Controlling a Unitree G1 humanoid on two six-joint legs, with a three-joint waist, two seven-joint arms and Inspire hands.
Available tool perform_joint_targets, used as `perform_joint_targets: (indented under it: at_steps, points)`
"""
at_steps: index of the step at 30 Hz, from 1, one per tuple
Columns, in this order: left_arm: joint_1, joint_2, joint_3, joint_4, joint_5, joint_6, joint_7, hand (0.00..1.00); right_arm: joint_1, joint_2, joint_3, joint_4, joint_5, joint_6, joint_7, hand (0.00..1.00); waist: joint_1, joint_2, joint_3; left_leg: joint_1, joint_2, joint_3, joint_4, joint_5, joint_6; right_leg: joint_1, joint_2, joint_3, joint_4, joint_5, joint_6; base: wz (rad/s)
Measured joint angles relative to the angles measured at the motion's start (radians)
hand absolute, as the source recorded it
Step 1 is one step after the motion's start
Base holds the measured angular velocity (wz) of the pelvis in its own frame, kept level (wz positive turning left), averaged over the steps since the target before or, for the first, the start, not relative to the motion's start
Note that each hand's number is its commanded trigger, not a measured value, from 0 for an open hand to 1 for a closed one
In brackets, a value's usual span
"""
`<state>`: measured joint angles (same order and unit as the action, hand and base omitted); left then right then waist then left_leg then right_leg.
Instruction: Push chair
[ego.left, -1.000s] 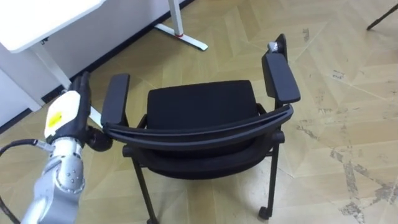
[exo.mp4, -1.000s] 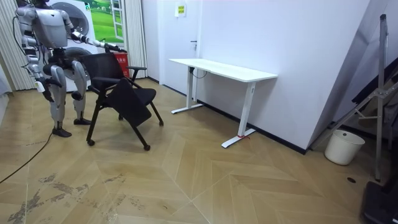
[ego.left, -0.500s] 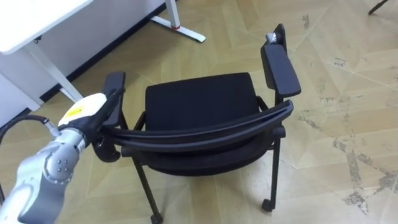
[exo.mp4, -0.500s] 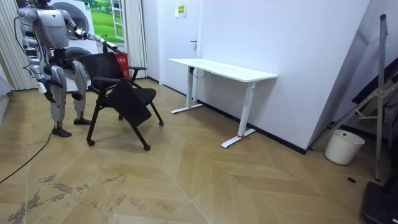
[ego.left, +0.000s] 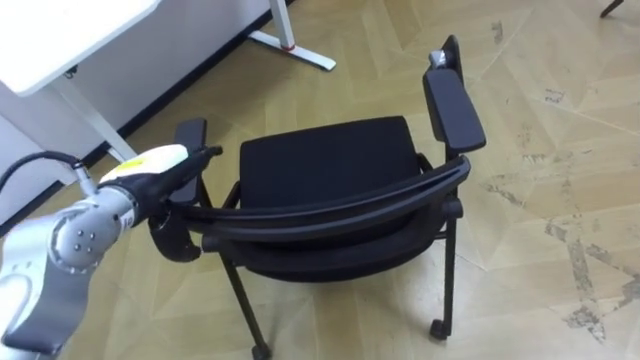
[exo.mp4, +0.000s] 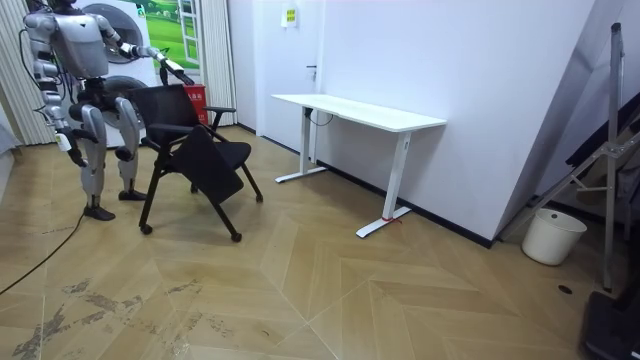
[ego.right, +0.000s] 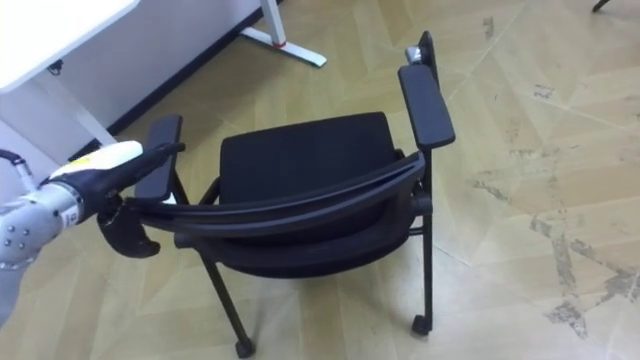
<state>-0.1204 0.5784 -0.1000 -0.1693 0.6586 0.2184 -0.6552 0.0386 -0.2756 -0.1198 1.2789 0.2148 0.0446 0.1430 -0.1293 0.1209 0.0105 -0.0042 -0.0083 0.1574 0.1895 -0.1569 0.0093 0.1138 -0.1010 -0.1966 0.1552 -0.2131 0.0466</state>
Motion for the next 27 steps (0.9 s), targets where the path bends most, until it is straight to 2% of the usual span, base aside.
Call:
perform_joint_targets:
  at_steps: [1, 3, 8, 11, 16, 20, 21, 24, 27]
  points:
    - [-0.006, 0.004, 0.0, -0.013, 0.0, 0.003, -0.008, 0.0, -0.001, 0.0, 0.0, 0.004, 0.001, 0.0, 0.001, 0.0, 0.001, 0.001, -0.0001, 0.0, 0.0, -0.001, 0.0, 0.0, 0.0, -0.001, 0.0, 0.003, 0.0, 0.0, 0.0, 0.0]
    - [-0.011, 0.037, 0.0, -0.075, -0.002, 0.009, -0.044, 0.0, 0.001, 0.0, 0.0, 0.008, 0.003, 0.001, 0.003, 0.0, 0.001, 0.007, -0.0033, 0.002, 0.0, -0.002, 0.0, 0.0, 0.0, 0.001, 0.0, 0.005, 0.001, 0.0, 0.0, 0.0]
    - [-0.029, 0.074, -0.001, -0.148, -0.001, 0.038, -0.133, 0.0, 0.004, -0.004, 0.002, 0.018, 0.009, 0.003, 0.012, 0.0, -0.001, 0.012, -0.0047, 0.015, 0.0, -0.002, -0.004, 0.0, 0.0, 0.008, 0.0, 0.003, 0.001, 0.0, 0.0, 0.0]
    - [-0.032, 0.074, -0.003, -0.183, -0.001, 0.062, -0.176, 0.0, -0.002, -0.007, 0.003, 0.035, 0.018, 0.002, 0.01, 0.0, -0.002, 0.015, -0.0025, 0.012, 0.0, -0.006, -0.004, -0.001, 0.002, 0.007, 0.0, 0.0, 0.002, 0.0, 0.0, 0.02]
    - [-0.032, 0.074, -0.003, -0.224, -0.001, 0.074, -0.214, 0.0, -0.017, -0.006, 0.019, 0.052, 0.029, 0.014, 0.0, 0.0, -0.002, 0.015, -0.0021, 0.009, 0.001, -0.008, -0.003, -0.002, 0.003, 0.007, 0.0, -0.001, 0.006, 0.0, 0.0, 0.0]
    - [-0.034, 0.071, -0.004, -0.224, -0.001, 0.083, -0.228, 0.0, -0.02, -0.003, 0.021, 0.05, 0.029, 0.014, 0.0, 0.0, -0.009, 0.01, 0.0022, -0.001, 0.001, -0.011, 0.003, -0.002, 0.003, -0.001, 0.0, 0.0, 0.014, 0.0, 0.0, 0.02]
    - [-0.034, 0.07, -0.004, -0.224, -0.002, 0.084, -0.227, 0.0, -0.021, -0.002, 0.021, 0.047, 0.03, 0.014, 0.0, 0.0, -0.012, 0.011, 0.0067, -0.005, 0.0, -0.015, 0.006, -0.002, 0.003, -0.002, 0.0, 0.001, 0.014, 0.0, 0.0, 0.07]
    - [-0.034, 0.069, -0.033, -0.194, -0.003, 0.087, -0.218, 0.0, -0.018, -0.004, 0.032, 0.041, 0.049, 0.02, -0.018, 0.0, -0.014, 0.009, 0.0131, -0.004, -0.001, -0.016, 0.006, -0.002, 0.003, -0.001, 0.0, 0.003, 0.014, 0.0, 0.0, 0.02]
    - [-0.033, 0.055, -0.067, -0.14, -0.02, 0.089, -0.218, 0.0, -0.015, -0.004, 0.05, 0.025, 0.054, 0.021, -0.027, 0.0, -0.018, 0.007, 0.0142, -0.004, -0.001, -0.015, 0.005, -0.002, 0.003, -0.002, 0.0, 0.004, 0.014, 0.0, 0.0, -0.01]
